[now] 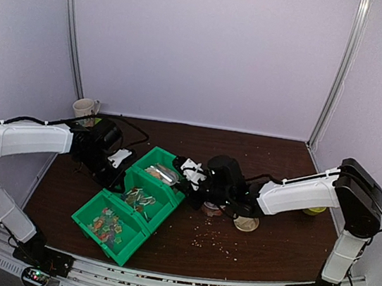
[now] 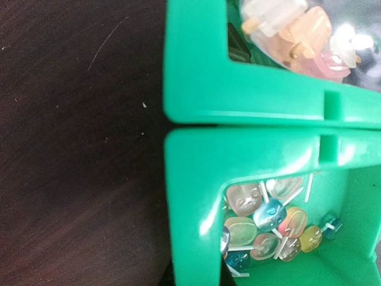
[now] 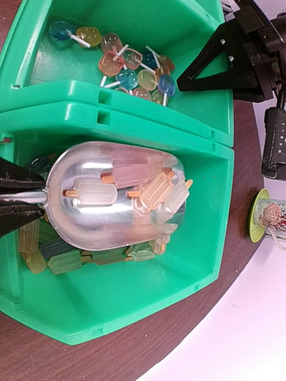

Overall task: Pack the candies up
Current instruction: Scoop the fake candies from the plate.

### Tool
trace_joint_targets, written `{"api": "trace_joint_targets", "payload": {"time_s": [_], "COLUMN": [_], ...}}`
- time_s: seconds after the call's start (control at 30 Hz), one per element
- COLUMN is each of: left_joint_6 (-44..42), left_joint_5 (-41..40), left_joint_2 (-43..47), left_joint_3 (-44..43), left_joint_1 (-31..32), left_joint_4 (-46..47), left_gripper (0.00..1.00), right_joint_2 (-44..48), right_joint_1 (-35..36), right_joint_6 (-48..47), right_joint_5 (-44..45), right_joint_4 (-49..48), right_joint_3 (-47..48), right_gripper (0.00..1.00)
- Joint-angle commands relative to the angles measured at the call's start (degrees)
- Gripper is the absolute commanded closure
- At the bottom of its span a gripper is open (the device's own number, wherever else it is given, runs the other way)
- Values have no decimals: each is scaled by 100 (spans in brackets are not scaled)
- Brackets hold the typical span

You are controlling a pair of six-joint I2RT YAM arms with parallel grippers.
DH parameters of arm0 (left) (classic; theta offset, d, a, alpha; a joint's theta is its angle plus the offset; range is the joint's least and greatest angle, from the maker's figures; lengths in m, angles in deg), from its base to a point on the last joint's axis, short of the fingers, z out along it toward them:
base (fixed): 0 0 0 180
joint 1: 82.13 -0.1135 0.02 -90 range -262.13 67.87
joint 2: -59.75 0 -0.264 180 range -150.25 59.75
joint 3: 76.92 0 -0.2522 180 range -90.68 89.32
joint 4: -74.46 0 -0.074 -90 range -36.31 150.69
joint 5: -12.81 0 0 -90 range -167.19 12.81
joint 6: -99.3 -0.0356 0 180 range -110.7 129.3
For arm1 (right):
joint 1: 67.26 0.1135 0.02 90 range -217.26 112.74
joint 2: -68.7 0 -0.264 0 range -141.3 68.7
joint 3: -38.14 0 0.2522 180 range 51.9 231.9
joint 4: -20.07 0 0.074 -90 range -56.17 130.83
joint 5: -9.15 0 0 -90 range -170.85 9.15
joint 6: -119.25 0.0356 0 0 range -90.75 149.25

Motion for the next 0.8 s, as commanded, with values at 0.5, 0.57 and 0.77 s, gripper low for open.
{"api": "trace_joint_targets", "payload": {"time_s": [0.5,0.57,0.77], "left_joint_6": [57,60,66], "left_joint_5": [373,373,360], "left_joint_2": [137,134,144], "left_joint_3": [-270,-268,-267], "left_joint_1": [-86,-86,-83], "left_joint_4": [713,713,715], "left_gripper": [100,100,100], "right_joint_2": [846,908,1139], "right_joint_1": [-68,-76,-106], "right_joint_6": [6,15,15], "right_joint_5": [393,457,701], "right_joint_4": [-1394,-1442,-1605], "right_joint_3": [-776,-806,-1028], "right_gripper": [100,100,100]}}
